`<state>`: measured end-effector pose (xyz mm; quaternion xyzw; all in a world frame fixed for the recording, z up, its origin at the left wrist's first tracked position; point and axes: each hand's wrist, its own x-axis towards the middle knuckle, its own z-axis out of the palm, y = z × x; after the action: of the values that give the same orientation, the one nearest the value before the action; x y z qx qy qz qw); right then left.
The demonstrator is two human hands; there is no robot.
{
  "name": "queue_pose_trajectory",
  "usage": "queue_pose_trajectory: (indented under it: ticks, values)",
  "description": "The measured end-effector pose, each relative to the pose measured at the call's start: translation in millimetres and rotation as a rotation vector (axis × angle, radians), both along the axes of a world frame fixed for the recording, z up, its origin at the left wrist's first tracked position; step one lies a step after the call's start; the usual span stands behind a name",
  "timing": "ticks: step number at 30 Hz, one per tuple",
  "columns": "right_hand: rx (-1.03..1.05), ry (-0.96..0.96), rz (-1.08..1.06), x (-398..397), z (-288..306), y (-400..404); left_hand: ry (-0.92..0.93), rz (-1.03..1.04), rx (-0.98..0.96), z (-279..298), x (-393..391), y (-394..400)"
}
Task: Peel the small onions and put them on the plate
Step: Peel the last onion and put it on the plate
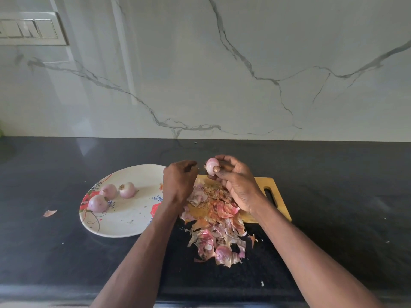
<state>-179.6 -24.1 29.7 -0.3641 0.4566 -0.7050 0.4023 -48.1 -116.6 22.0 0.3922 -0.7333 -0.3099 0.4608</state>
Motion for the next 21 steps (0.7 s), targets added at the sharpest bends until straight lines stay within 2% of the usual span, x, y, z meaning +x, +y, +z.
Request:
queue_pose_trajectory:
  ticks: [3,5,8,11,14,21]
  values:
    - [-0.008,0.006,-0.015,-2,-1,0,-0.205,-0.02,-0.024,-3,-2,-4]
    - [-0.006,0.031,-0.055,-3,-2,-1,-0.278,-0.052,-0.054,-2,-2,-1]
    - [-0.015,0.105,-0.114,-5,-2,2,-0.136,-0.132,-0.081,3,2,3]
    - [-0.029,0.296,-0.189,-8,-4,2,0.064,-0.265,-0.066,5,6,2]
    - [-0.029,0.511,-0.238,-11,-7,-1,0.057,-0.309,-0.127,3,7,3]
    - [-0.055,0.839,-0.331,-11,-12,0,0.106,-0.326,-0.151,3,7,7]
